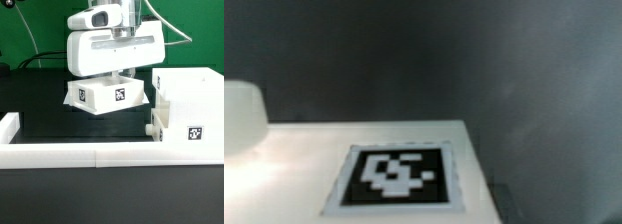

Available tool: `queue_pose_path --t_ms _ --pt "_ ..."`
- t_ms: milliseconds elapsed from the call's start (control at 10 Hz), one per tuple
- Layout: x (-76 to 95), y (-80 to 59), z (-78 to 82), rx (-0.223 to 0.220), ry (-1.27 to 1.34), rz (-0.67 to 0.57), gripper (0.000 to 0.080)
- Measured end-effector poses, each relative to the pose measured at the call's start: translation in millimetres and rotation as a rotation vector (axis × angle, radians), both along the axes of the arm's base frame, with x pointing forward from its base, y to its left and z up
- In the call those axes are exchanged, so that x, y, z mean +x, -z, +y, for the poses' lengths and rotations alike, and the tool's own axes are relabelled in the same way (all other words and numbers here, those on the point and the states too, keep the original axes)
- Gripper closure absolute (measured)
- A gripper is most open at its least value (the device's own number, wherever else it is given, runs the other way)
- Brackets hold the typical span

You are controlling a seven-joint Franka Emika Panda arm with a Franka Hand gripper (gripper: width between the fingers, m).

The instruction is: Assemble drawer

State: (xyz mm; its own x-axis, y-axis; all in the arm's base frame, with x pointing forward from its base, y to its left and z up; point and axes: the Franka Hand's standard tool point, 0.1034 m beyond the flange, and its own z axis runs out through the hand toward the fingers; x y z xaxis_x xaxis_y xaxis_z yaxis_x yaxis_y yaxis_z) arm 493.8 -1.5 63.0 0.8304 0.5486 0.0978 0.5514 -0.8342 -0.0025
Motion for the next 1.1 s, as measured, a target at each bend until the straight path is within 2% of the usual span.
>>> queue_pose_path --t_ms 200,400,900,1100 --pt "11.2 0.3 0.1 -0.019 -0.176 -0.006 0.0757" --pt "16.8 0.3 -6.2 -0.055 -0.403 -0.012 0.0757" --pt "15.3 2.3 -12.6 -0.097 -0.723 -0.015 0.0757" --pt "18.0 2.5 -21.9 -0.138 -0.967 -0.011 0.0757"
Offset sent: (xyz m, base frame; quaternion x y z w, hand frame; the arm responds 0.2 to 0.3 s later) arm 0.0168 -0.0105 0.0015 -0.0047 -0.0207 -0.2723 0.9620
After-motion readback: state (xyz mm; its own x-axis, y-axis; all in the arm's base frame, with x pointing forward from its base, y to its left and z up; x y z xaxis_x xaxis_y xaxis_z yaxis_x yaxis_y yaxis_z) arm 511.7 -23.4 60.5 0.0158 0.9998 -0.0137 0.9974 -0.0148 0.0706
